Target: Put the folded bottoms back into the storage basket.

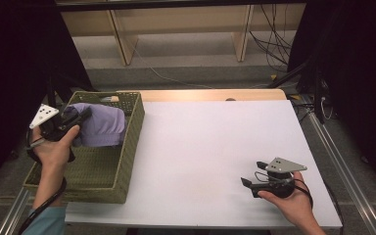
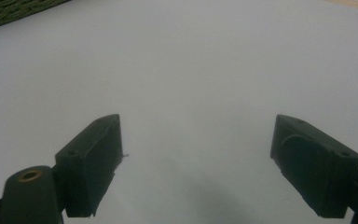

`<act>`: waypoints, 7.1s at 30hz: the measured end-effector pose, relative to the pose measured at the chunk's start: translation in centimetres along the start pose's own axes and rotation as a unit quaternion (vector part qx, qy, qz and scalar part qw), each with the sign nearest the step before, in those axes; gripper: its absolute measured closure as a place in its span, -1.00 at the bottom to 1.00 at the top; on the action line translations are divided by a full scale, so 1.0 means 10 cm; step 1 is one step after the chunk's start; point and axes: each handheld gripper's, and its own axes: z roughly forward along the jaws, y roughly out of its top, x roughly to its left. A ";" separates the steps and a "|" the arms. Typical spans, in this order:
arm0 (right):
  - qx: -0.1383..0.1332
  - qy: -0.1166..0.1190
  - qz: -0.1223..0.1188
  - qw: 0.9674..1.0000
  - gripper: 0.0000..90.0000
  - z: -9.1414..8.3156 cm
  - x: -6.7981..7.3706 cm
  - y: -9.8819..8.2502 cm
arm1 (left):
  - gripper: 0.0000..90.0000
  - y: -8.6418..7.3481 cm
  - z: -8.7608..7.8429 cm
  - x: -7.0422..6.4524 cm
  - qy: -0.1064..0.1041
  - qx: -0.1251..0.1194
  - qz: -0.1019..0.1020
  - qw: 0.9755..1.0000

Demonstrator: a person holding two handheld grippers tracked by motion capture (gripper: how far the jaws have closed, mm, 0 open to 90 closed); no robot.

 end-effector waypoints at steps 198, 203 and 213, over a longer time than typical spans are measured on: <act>0.015 0.003 -0.004 1.000 -0.62 0.05 0.00 -0.01 | -0.01 -0.62 0.63 -0.22 -0.022 0.373 0.081 0.924; 0.017 0.004 -0.004 1.000 -0.62 0.06 0.00 -0.01 | -0.34 -0.40 0.45 -0.06 0.027 0.335 0.041 0.941; 0.018 0.004 -0.003 1.000 -0.62 0.07 0.00 -0.01 | -0.11 -0.65 0.41 0.27 0.159 0.411 0.011 0.898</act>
